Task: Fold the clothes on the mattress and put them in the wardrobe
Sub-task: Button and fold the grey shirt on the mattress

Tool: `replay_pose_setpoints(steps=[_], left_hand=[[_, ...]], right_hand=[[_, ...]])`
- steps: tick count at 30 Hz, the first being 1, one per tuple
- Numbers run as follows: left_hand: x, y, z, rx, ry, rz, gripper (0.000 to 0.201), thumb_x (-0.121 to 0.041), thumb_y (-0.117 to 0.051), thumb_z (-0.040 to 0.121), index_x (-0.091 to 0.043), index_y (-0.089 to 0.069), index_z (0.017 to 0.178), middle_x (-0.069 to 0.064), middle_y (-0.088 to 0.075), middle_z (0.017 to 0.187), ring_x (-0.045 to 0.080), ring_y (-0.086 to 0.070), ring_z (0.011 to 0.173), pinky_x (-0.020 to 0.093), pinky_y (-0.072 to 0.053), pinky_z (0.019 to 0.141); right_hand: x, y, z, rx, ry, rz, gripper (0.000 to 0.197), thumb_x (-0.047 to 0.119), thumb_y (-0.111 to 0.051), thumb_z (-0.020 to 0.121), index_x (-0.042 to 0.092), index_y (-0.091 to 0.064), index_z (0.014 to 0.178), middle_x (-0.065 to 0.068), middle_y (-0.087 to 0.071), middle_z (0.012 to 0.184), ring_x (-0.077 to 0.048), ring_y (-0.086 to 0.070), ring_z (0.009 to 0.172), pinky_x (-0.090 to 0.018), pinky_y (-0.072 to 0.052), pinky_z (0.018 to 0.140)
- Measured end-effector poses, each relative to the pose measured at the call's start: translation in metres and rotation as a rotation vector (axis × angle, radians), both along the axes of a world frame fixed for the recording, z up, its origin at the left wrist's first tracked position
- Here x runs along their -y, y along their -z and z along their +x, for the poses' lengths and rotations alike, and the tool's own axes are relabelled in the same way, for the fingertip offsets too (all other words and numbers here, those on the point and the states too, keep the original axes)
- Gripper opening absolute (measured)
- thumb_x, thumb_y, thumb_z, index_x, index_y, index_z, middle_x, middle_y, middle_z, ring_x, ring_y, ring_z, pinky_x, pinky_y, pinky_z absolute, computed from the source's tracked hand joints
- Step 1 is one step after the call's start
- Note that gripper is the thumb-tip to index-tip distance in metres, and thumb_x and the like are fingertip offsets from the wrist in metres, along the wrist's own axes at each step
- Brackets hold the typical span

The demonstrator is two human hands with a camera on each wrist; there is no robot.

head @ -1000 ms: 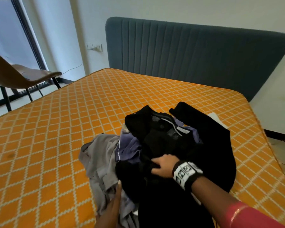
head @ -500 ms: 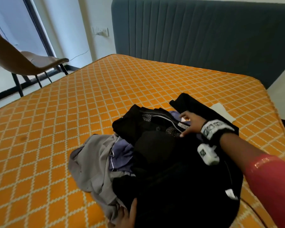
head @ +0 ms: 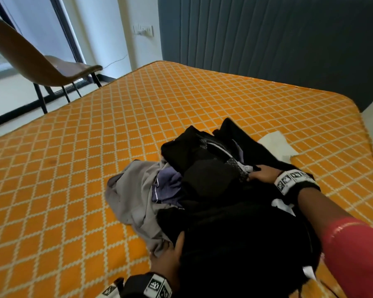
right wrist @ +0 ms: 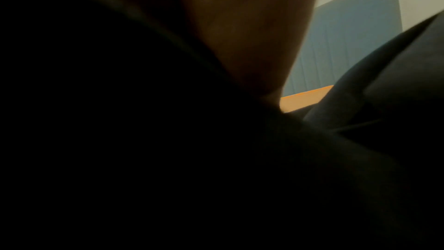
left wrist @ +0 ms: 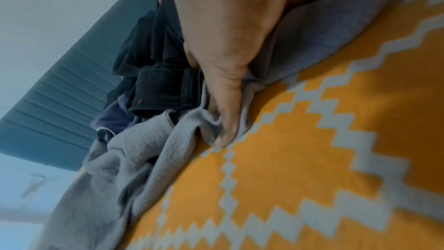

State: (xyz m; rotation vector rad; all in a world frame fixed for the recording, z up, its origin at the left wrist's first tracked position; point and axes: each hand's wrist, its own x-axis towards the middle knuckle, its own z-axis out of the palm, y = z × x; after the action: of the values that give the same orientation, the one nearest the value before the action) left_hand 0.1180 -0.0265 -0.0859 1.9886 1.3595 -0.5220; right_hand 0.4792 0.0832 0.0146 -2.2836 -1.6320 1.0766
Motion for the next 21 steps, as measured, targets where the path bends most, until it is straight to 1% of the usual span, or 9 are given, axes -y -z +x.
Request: replay_pose_setpoints(steps=[2,4,6,8,9,12,15,17,21], left_hand=[[0.004,-0.011,-0.007,-0.028,0.051,0.005,0.079,-0.046,-0.039,0.101,-0.029,0.02,0.151,0.011,-0.015,0.161,0.031,-0.01,0.149,0.051,-0.017,0.117],[0.013,-0.025,-0.012,-0.099,0.13,-0.003,0.075,-0.041,-0.037,0.102,-0.027,0.015,0.153,0.014,-0.018,0.158,0.034,-0.014,0.147,0.048,-0.02,0.116],[0.025,-0.038,-0.017,-0.14,0.172,0.0,0.066,-0.029,-0.033,0.104,-0.022,0.01,0.155,0.023,-0.028,0.151,0.037,-0.03,0.14,0.045,-0.03,0.111],[0.036,-0.048,-0.019,-0.144,0.157,0.01,0.056,-0.023,-0.03,0.105,-0.016,-0.006,0.155,0.024,-0.043,0.141,0.037,-0.047,0.126,0.043,-0.039,0.103],[0.042,-0.052,-0.02,-0.142,0.152,0.026,0.05,-0.023,-0.029,0.105,-0.013,-0.017,0.153,0.022,-0.049,0.136,0.035,-0.053,0.119,0.042,-0.042,0.099],[0.065,-0.072,-0.025,-0.193,0.217,0.081,0.04,-0.019,-0.029,0.106,-0.008,-0.038,0.143,0.019,-0.057,0.131,0.034,-0.057,0.112,0.04,-0.043,0.095],[0.083,-0.09,-0.041,-0.158,0.339,0.157,0.036,-0.01,-0.034,0.101,-0.009,-0.045,0.135,0.019,-0.06,0.124,0.038,-0.058,0.112,0.041,-0.045,0.086],[0.097,-0.098,-0.058,-0.108,0.349,0.203,0.029,-0.016,-0.036,0.1,-0.012,-0.048,0.127,0.017,-0.061,0.117,0.039,-0.06,0.103,0.039,-0.043,0.076],[0.133,-0.11,-0.073,0.1,0.337,0.275,0.026,-0.023,-0.036,0.103,-0.011,-0.052,0.119,0.018,-0.062,0.109,0.039,-0.058,0.098,0.036,-0.034,0.07]], right_hand=[[0.034,-0.014,-0.017,-0.1,0.02,-0.017,0.032,0.005,-0.055,0.094,0.018,-0.065,0.066,0.011,-0.065,0.065,-0.002,-0.058,0.064,-0.008,-0.039,0.061],[0.066,-0.016,-0.03,-0.125,0.006,-0.051,0.028,0.008,-0.06,0.092,0.019,-0.065,0.067,0.013,-0.065,0.061,-0.001,-0.059,0.062,-0.012,-0.043,0.064],[0.097,-0.006,-0.042,-0.058,-0.026,-0.051,0.012,0.022,-0.067,0.087,0.018,-0.068,0.099,0.003,-0.07,0.092,-0.014,-0.063,0.088,-0.03,-0.049,0.087],[0.12,0.004,-0.052,0.038,-0.047,0.005,0.068,0.031,-0.069,0.087,0.015,-0.037,0.145,-0.007,-0.053,0.135,-0.027,-0.051,0.124,-0.034,-0.038,0.105],[0.128,0.004,-0.056,0.052,-0.016,0.061,0.084,0.035,-0.07,0.086,0.015,-0.022,0.151,-0.009,-0.042,0.147,-0.029,-0.044,0.133,-0.035,-0.035,0.109],[0.149,-0.009,-0.078,0.092,0.037,0.209,0.109,0.065,-0.071,0.071,0.023,-0.012,0.153,-0.01,-0.028,0.155,-0.033,-0.037,0.136,-0.049,-0.036,0.109],[0.174,-0.025,-0.113,0.261,-0.18,0.25,0.121,0.102,-0.035,0.047,0.045,-0.004,0.15,-0.001,-0.007,0.16,-0.033,-0.018,0.145,-0.058,-0.027,0.112],[0.192,-0.036,-0.144,0.393,-0.377,0.158,0.121,0.104,-0.012,0.042,0.05,-0.003,0.149,0.005,0.007,0.162,-0.033,0.001,0.149,-0.061,-0.012,0.113],[0.209,-0.037,-0.189,0.483,-0.57,0.192,0.107,0.091,-0.007,0.055,0.042,-0.017,0.15,0.009,-0.002,0.162,-0.022,0.012,0.149,-0.06,0.002,0.115]])
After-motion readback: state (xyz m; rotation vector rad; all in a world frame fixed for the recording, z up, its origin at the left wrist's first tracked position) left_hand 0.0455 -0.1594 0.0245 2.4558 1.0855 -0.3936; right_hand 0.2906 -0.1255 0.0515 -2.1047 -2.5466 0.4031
